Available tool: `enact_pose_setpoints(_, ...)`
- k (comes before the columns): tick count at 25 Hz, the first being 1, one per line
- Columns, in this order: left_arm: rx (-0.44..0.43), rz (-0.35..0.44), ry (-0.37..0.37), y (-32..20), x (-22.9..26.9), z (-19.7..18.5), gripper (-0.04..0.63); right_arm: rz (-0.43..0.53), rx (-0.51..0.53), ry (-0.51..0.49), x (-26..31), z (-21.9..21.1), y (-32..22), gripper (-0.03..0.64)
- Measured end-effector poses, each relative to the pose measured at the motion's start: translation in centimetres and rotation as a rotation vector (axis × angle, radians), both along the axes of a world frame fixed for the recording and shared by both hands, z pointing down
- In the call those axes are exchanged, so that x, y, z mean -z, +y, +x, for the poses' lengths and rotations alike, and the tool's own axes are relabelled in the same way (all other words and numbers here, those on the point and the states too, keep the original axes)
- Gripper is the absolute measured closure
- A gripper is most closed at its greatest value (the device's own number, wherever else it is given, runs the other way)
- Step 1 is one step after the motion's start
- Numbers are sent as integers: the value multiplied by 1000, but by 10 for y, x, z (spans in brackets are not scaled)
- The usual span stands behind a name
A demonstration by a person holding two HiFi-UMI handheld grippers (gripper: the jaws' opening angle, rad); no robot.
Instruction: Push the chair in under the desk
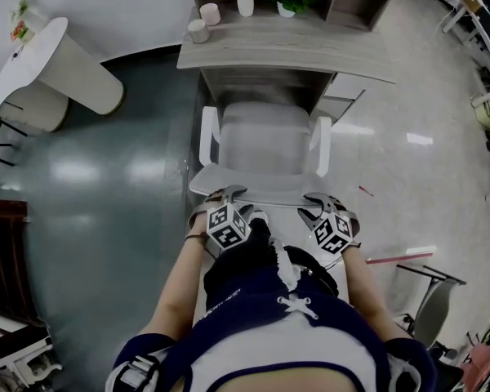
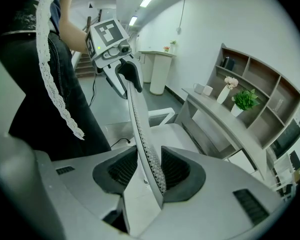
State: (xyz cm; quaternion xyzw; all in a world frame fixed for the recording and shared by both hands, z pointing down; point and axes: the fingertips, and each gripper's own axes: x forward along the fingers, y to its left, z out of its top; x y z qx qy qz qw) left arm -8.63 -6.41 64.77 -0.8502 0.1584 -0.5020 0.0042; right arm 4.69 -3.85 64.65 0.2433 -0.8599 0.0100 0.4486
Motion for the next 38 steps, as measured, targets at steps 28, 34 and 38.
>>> enact_pose_setpoints(28, -34, 29, -6, -64, 0, -2, 405, -17, -22, -8, 1, -3, -59, 479)
enact_pose_setpoints(34, -41, 32, -8, -75, 1, -2, 407, -56, -17, -20, 2, -2, -70, 480)
enact_pose_setpoints(38, -43, 30, -8, -83, 1, -3, 407, -63, -20, -21, 2, -3, -79, 480)
